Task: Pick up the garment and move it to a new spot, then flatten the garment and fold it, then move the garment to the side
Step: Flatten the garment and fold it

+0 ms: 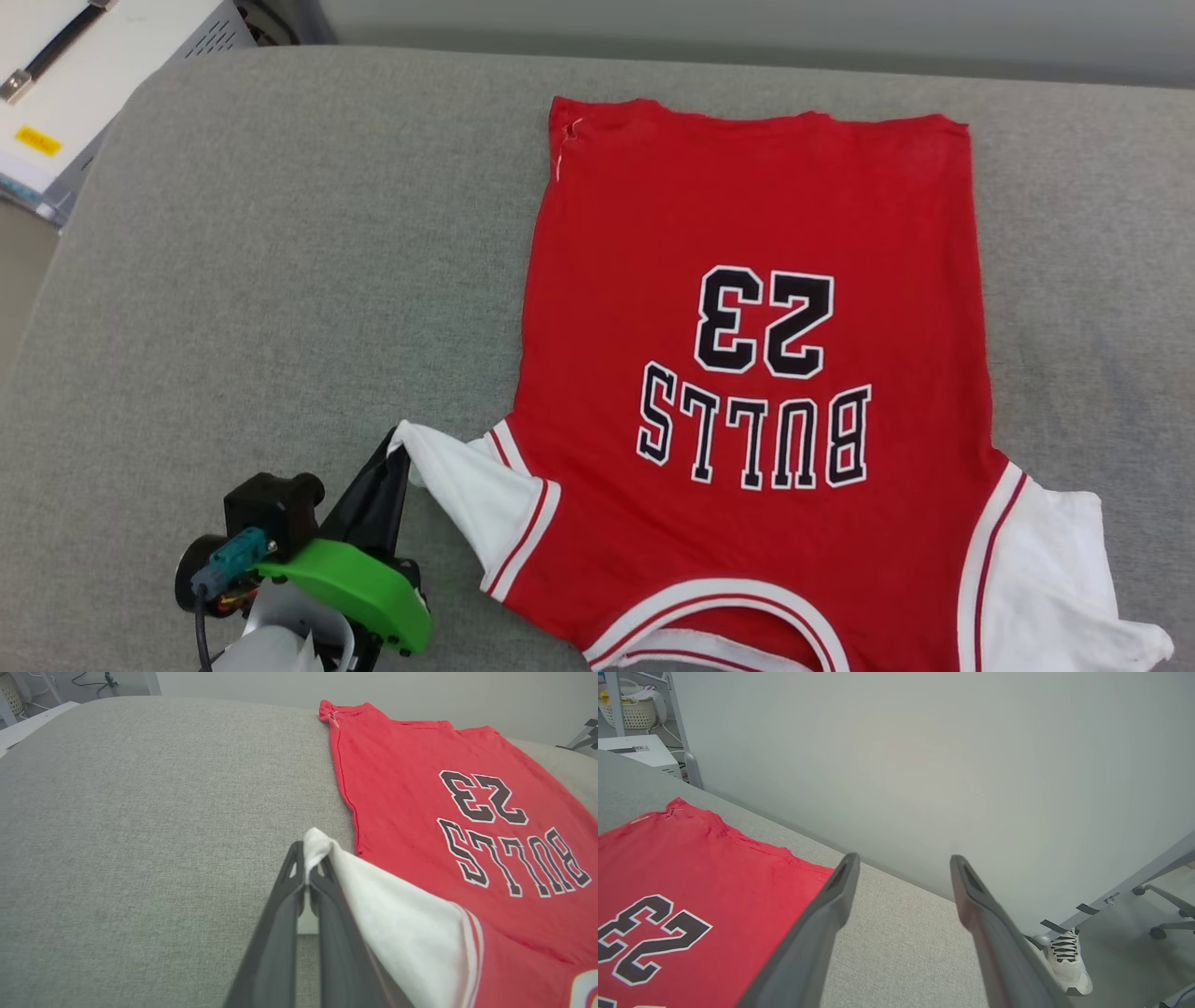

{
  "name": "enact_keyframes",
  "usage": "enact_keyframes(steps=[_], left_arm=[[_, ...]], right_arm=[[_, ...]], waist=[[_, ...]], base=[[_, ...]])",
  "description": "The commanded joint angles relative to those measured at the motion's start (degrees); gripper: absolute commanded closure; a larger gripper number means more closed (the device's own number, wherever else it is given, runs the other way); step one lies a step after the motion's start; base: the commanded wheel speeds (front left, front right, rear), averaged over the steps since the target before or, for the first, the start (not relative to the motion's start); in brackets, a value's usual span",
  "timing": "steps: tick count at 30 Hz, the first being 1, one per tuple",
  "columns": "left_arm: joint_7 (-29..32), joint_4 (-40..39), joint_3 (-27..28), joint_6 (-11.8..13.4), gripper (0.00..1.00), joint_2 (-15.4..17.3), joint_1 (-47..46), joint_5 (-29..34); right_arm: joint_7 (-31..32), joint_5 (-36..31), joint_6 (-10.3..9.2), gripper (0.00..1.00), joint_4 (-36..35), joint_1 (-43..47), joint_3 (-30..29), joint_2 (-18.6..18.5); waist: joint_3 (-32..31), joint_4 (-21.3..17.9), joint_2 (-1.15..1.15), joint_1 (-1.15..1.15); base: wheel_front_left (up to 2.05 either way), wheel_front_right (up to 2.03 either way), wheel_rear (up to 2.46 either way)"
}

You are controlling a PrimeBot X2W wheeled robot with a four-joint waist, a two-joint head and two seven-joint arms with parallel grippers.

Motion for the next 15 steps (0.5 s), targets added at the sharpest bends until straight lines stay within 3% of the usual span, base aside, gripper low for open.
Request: enact_keyframes(steps=[1, 7, 15], left_arm=[[-0.34, -0.45, 0.36, -0.38, 1.00, -0.72, -1.46, 1.16], [-0.34, -1.63, 1.76, -1.58, 1.00, -3.16, -4.07, 4.24], [-0.34, -3.12, 3.52, -3.58, 1.00, -6.50, -6.49, 8.00]], right_arm=[[2.05, 0.92, -0.05, 0.00, 0.31, -3.86, 0.89, -0.67], [14.30, 4.28, -0.05, 0.00, 7.06, -20.48, 7.43, -2.85], [36.64, 9.96, -0.05, 0.00, 19.25, -37.27, 15.98, -3.09]], waist=[[5.83, 4.26, 0.25, 0.00], [11.74, 7.43, 0.25, 0.00], [18.24, 10.74, 0.25, 0.00]], base=[[0.00, 0.00, 0.00], [0.00, 0.00, 0.00], [0.00, 0.00, 0.00]])
